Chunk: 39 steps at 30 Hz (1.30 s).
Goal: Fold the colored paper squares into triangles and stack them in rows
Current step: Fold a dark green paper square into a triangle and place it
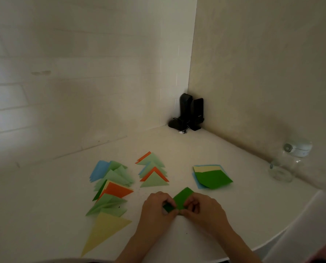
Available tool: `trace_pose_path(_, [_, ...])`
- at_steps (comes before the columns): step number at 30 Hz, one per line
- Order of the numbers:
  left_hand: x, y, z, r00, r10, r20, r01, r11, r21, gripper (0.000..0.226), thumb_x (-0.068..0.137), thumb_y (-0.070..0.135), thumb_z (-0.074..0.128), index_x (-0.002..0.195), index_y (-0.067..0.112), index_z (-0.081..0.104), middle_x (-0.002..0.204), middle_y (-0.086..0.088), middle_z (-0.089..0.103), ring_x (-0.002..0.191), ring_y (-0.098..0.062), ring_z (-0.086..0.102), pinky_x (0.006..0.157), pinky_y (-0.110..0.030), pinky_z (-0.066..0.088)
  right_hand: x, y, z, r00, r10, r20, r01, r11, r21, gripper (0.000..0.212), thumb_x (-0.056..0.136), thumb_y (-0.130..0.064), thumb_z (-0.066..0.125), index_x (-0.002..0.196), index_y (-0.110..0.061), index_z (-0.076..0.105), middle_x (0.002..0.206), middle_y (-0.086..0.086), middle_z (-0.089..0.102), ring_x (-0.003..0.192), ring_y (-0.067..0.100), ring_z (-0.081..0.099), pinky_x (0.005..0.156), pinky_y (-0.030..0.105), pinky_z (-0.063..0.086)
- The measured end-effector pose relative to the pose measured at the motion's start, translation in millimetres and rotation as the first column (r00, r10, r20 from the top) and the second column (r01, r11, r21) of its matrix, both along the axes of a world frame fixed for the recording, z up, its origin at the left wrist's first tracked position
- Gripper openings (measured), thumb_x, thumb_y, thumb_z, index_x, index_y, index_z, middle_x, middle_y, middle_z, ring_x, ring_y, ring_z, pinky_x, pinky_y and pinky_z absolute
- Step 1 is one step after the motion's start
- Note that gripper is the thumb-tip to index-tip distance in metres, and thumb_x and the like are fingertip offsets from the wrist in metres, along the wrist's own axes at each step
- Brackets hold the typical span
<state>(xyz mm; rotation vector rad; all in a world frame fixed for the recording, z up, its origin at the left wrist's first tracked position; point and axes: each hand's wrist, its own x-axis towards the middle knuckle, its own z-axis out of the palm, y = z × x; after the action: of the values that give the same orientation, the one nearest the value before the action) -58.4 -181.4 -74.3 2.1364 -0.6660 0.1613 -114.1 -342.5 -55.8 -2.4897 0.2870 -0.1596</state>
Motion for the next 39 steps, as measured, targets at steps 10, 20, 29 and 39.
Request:
trace_pose_path(10, [4.6,10.7,4.0,0.992,-0.087,-0.088,0.082,0.995,-0.052,0.024,0.071,0.001,0.071,0.081,0.023,0.068,0.087,0.017,0.064,0.091,0.005,0.055,0.075,-0.001,0.036,7.6,-14.1,5.0,0.985,0.141,-0.097,-0.133,0.987,0.087,0.016,0.070,-0.032,0.073,0.071,-0.041,0.060,0.066,-0.012,0.062,0.058,-0.004,0.054,0.062,0.015,0.042])
trace_pose_path(20, [7.7,25.9,3.5,0.961,-0.240,-0.136,0.248,0.968,0.044,0.044,0.074,0.012,0.059,0.109,0.038,0.054,0.114,0.021,0.053,0.108,0.008,0.046,0.090,-0.002,0.031,-2.7,0.4,-4.0,0.997,0.082,-0.004,-0.083,0.995,-0.047,0.018,0.082,-0.044,0.063,0.072,-0.042,0.048,0.076,-0.011,0.052,0.066,0.002,0.048,0.059,0.014,0.037])
trace_pose_path(29, [1.6,23.3,-5.1,0.917,-0.280,0.285,0.253,0.959,0.131,0.024,0.080,0.033,0.066,0.103,0.031,0.060,0.105,0.017,0.061,0.099,-0.001,0.051,0.087,-0.029,0.044,-4.7,-12.8,11.0,0.947,0.319,0.041,-0.314,0.944,-0.099,0.036,0.086,-0.041,0.052,0.082,-0.006,0.060,0.071,-0.012,0.039,0.067,-0.004,0.038,0.064,0.010,0.031])
trace_pose_path(39, [-6.9,17.8,0.0,0.857,-0.297,0.422,0.190,0.942,0.276,0.015,0.081,0.026,0.052,0.092,0.027,0.063,0.091,0.012,0.063,0.086,-0.007,0.050,0.073,-0.024,0.038,-10.8,-16.0,15.2,0.921,0.387,0.042,-0.388,0.921,0.028,0.009,0.087,-0.032,0.059,0.080,-0.033,0.054,0.082,-0.013,0.052,0.070,-0.005,0.049,0.064,0.010,0.036])
